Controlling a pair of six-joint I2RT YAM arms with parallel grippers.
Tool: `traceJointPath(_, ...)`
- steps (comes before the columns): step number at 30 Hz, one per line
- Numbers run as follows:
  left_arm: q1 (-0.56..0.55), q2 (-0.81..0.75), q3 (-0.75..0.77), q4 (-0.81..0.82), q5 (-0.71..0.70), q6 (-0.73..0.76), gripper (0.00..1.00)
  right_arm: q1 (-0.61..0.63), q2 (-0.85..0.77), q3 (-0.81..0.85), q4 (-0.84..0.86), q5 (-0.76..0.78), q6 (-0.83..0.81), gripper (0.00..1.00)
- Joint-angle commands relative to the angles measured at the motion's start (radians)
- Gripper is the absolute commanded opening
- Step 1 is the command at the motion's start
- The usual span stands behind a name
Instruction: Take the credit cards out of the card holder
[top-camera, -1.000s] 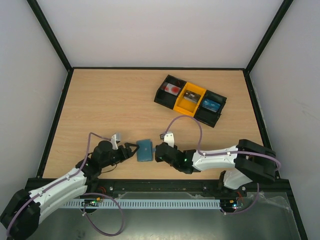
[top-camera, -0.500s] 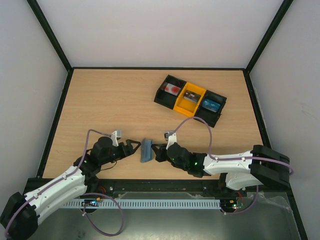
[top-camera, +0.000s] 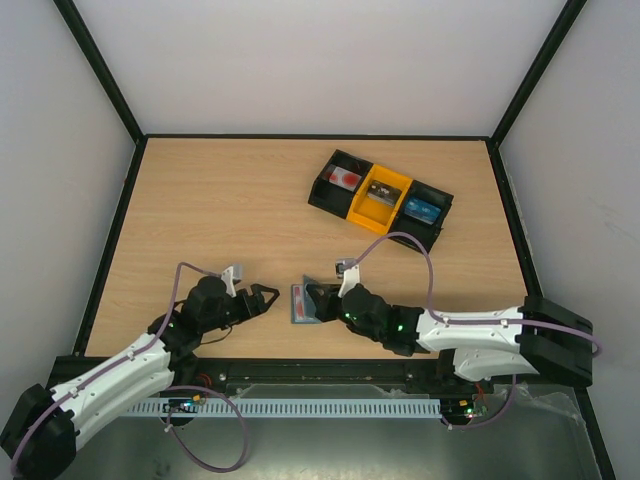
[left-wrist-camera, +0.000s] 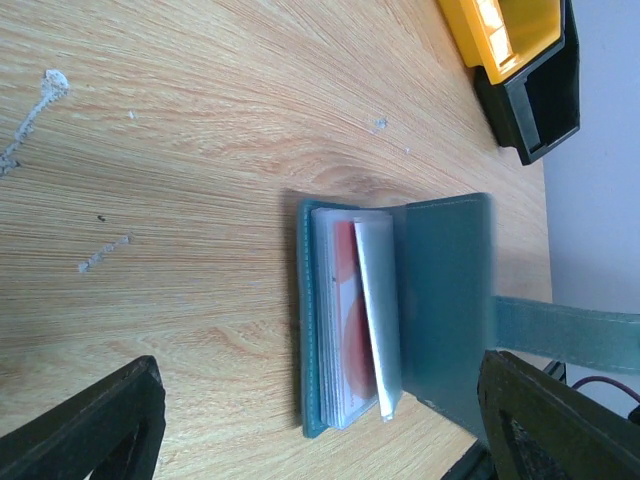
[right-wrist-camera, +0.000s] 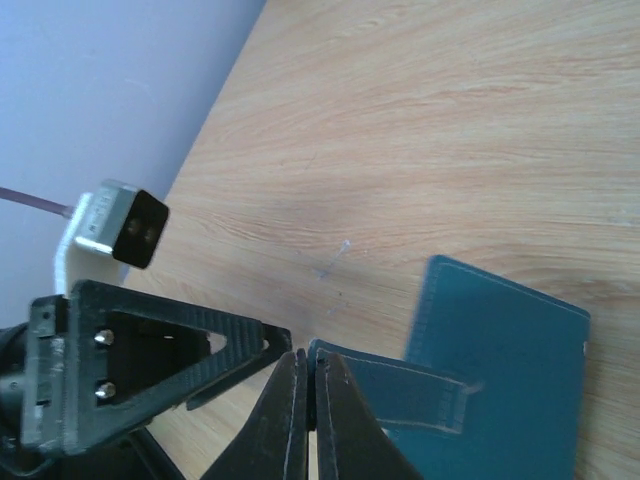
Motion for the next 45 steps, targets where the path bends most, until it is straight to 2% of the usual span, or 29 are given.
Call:
traceJointPath(1,-0.001,-0.008,0.013,-0.012,0.000,0.009,0.86,-0.002,0.058,0.041,-0.060,0.048,0.031,0.02)
traceJointPath(4,0.001,-0.009,0.007,-0.015,0.009,0.007,0.86,-0.002,0.036,0.014,-0.109,0.117,0.069,0.02)
traceJointPath(9,0.000,-0.006,-0.005,0.004,0.015,0.006,0.82,-0.006,-0.073,-0.023,-0.400,0.365,0.170,0.02)
traceJointPath(11,-0.001,0.004,-0.013,0.034,0.024,0.005,0.79,-0.017,-0.138,-0.066,-0.451,0.406,0.223,0.02)
traceJointPath(18,-0.003,0.116,-0.037,0.205,0.063,-0.008,0.74,-0.037,-0.264,-0.223,-0.441,0.377,0.337,0.02)
traceJointPath(24,-0.032,0.199,-0.023,0.359,0.109,-0.002,0.66,-0.039,-0.269,-0.225,-0.450,0.360,0.312,0.02)
traceJointPath(36,-0.064,0.439,0.012,0.456,0.051,0.046,0.67,-0.046,-0.132,-0.207,-0.515,0.345,0.408,0.02)
traceJointPath(45,-0.103,0.614,0.009,0.661,0.071,0.012,0.60,-0.047,-0.067,-0.224,-0.415,0.308,0.381,0.02)
